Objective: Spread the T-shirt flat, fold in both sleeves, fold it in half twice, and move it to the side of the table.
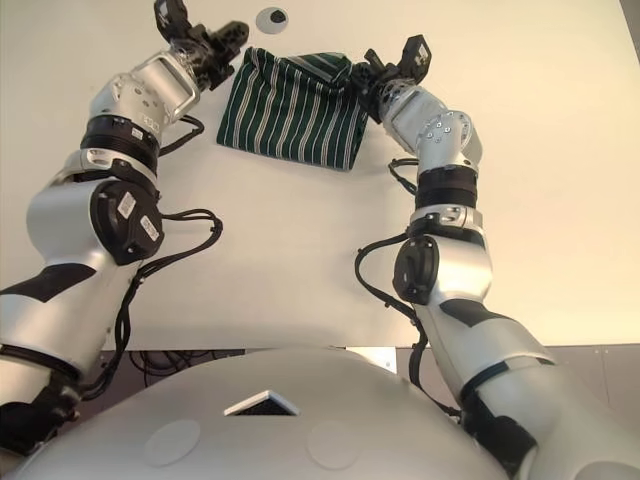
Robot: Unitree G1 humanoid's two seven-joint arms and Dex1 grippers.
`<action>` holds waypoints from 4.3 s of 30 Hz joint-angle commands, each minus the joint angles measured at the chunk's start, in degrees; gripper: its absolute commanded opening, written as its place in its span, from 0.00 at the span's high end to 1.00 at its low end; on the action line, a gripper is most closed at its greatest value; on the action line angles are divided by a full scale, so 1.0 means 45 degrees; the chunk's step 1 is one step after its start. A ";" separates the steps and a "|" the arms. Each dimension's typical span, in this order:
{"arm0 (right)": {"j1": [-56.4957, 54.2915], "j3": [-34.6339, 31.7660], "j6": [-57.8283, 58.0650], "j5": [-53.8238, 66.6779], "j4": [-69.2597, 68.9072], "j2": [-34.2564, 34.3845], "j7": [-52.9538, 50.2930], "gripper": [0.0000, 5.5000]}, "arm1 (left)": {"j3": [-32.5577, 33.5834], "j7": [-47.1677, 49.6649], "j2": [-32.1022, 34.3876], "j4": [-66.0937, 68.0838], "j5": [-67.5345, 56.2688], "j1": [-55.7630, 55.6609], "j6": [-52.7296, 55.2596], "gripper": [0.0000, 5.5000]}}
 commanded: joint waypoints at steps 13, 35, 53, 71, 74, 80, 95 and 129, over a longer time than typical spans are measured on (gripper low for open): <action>0.0590 0.7131 -0.1475 -0.4880 -0.2641 -0.2934 0.9363 0.81 | -0.3305 -0.2676 0.0343 -0.5696 0.3071 0.3770 0.0058 0.70; -0.2689 0.6296 -0.6250 -0.7878 0.6934 -0.1424 0.6266 0.81 | -0.6474 -0.2551 0.1112 -1.3193 0.4973 0.8912 0.1940 0.70; -0.0761 0.7086 -0.4945 -0.9959 0.7300 -0.3720 0.7673 0.81 | -0.5287 -0.2593 0.2176 -1.2870 0.4802 0.8837 0.1091 0.70; 0.7713 0.7968 -0.3474 -0.7125 -0.5899 -1.1973 1.8173 0.81 | -0.3249 -0.1334 0.2434 -1.6770 0.4273 1.0579 0.2185 0.70; 0.5611 0.7160 -0.2497 -0.6537 -0.6909 -1.2164 1.8018 0.81 | -0.3179 -0.1183 0.2452 -1.7070 0.4280 1.0803 0.2262 0.70; 0.3523 0.5474 -0.0155 -0.5035 -0.8571 -1.2566 1.8065 0.81 | -0.3101 -0.0933 0.2495 -1.8191 0.4120 1.1274 0.2736 0.70; 0.5620 0.7297 -0.0543 -0.6528 -0.6891 -0.5902 0.9456 0.81 | -0.3084 -0.0598 0.2381 -1.9083 0.3934 1.1982 0.3228 0.70; 0.9722 0.4375 -0.7267 -0.6015 -0.9227 -0.3772 0.2011 0.81 | -0.3921 0.1618 0.0305 -1.9299 0.5511 1.4768 -0.0951 0.70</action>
